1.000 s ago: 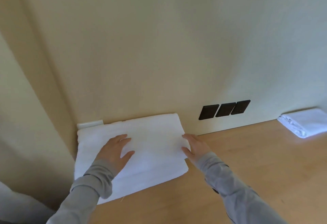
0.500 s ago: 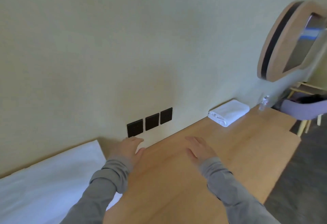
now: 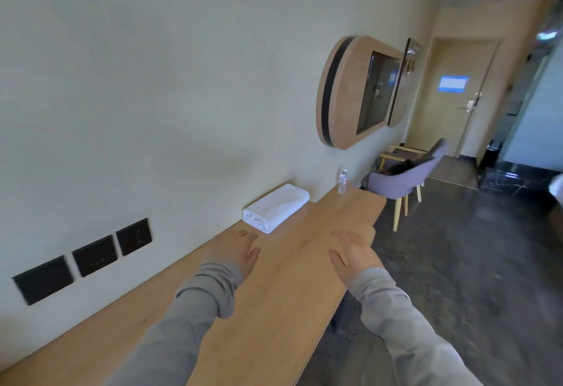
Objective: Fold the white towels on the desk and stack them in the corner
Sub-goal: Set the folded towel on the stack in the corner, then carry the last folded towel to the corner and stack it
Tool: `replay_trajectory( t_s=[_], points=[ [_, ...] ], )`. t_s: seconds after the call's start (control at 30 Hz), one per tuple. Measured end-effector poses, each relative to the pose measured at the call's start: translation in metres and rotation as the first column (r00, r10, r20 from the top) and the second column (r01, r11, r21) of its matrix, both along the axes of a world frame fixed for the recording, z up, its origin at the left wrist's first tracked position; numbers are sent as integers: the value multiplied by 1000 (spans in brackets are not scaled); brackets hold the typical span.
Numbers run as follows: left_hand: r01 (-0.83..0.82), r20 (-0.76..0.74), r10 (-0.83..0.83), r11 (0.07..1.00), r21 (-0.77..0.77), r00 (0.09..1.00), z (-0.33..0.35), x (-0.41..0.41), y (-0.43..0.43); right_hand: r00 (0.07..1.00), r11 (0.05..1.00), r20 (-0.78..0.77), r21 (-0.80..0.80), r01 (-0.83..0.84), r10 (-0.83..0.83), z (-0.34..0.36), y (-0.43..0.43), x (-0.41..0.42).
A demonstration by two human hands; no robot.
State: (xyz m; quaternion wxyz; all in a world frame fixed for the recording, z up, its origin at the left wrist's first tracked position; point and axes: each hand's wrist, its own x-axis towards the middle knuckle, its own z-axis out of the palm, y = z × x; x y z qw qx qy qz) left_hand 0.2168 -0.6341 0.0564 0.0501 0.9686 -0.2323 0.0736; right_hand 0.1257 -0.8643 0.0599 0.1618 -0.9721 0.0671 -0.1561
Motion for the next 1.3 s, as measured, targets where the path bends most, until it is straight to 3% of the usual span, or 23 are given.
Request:
replay_trajectory(
  t_s=[0.3, 0.77, 1.3],
  points=[
    [26, 95, -33, 997, 66, 995, 5, 65, -119, 990, 989, 66, -75, 130, -125, 0, -119, 21],
    [-16, 19, 15, 998, 58, 1000, -16, 225, -234, 998, 995, 7, -83, 59, -59, -4, -232, 193],
    [-345, 20, 344, 936, 76, 939, -31, 316, -367, 975, 980, -101, -1, -201, 200, -22, -421, 345]
  ],
)
